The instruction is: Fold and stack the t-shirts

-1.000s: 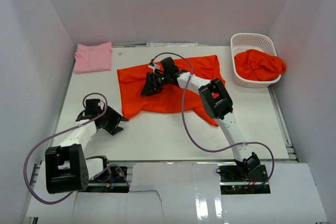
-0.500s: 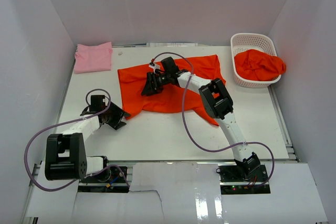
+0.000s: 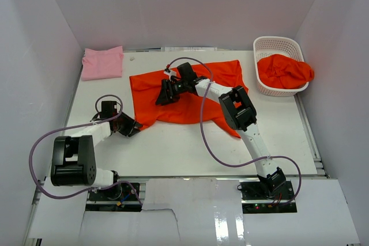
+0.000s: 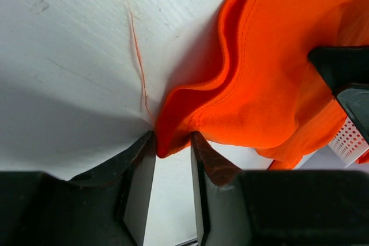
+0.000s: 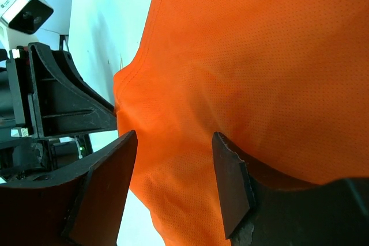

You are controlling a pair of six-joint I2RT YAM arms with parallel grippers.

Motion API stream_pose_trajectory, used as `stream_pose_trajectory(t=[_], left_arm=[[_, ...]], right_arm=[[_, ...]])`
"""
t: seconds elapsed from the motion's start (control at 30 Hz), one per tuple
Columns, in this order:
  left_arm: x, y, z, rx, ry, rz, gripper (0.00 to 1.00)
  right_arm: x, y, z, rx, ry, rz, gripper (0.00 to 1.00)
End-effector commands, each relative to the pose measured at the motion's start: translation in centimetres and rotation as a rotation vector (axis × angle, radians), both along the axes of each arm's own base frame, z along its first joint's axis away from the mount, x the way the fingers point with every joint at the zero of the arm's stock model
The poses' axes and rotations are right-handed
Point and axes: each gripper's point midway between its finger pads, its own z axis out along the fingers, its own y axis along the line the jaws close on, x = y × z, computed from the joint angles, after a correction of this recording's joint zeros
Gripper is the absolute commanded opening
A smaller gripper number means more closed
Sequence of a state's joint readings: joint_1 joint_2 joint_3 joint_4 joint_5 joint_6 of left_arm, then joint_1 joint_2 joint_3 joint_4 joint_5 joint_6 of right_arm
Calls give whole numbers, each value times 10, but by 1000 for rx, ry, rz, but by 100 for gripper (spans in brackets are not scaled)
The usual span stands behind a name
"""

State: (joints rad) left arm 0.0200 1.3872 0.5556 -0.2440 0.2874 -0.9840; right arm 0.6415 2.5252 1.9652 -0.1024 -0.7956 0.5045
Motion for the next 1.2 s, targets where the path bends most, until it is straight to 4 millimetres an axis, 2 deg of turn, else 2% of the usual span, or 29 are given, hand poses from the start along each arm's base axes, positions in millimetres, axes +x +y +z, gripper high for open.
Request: stream_pose_trajectory(t=[0.0,0.1,0.13,0.23,0.4,0.6,0.8,0.83,0.87,0.93,0.97,1.0,1.03,1.07,1.1,1.13,1.17], left_arm=[[-16,20,-29,121,104,38,40],[-16,19,-37,117,127,27,28],[-17,17,-39,108,135,19,17],[-16,15,-42,98,142,3,0],[-11,9,-31,75,124,-45,0],[-15,-14,-6,-43,131,-153,0],[-26,-30,8,-144,149,-213,0],[-27,-32,9,-156,148,-217,0],[-30,-35,10,-174,149,-225,0],[-32,-37,11,-186,151,-230,0],[-33,-37,10,-192,153,-232,0],[-34,-40,12,-209,152,-239,0],[-35,-41,11,-216,152,-246,0],[-35,-42,11,-224,153,-251,0],[-34,-41,11,-234,152,-252,0],[-32,-40,12,-238,149,-252,0],[-30,-39,12,-244,147,-251,0]], right_arm=[[1,-23,-30,-120,21,-52,63],[1,-24,-29,-123,19,-53,63],[0,-24,-29,-124,18,-54,63],[0,-26,-29,-128,14,-55,63],[7,-31,-15,-133,-37,-77,63],[23,-47,5,-163,-117,-123,64],[43,-89,35,-270,-291,-207,70],[48,-97,53,-285,-346,-240,70],[45,-106,53,-309,-371,-235,70],[45,-118,67,-331,-424,-253,70],[46,-126,89,-337,-481,-283,70],[39,-135,87,-364,-498,-275,71],[38,-144,109,-370,-540,-304,75],[33,-150,114,-384,-553,-310,79],[23,-163,105,-433,-534,-308,82],[19,-175,117,-464,-556,-343,85],[13,-185,116,-498,-552,-354,89]])
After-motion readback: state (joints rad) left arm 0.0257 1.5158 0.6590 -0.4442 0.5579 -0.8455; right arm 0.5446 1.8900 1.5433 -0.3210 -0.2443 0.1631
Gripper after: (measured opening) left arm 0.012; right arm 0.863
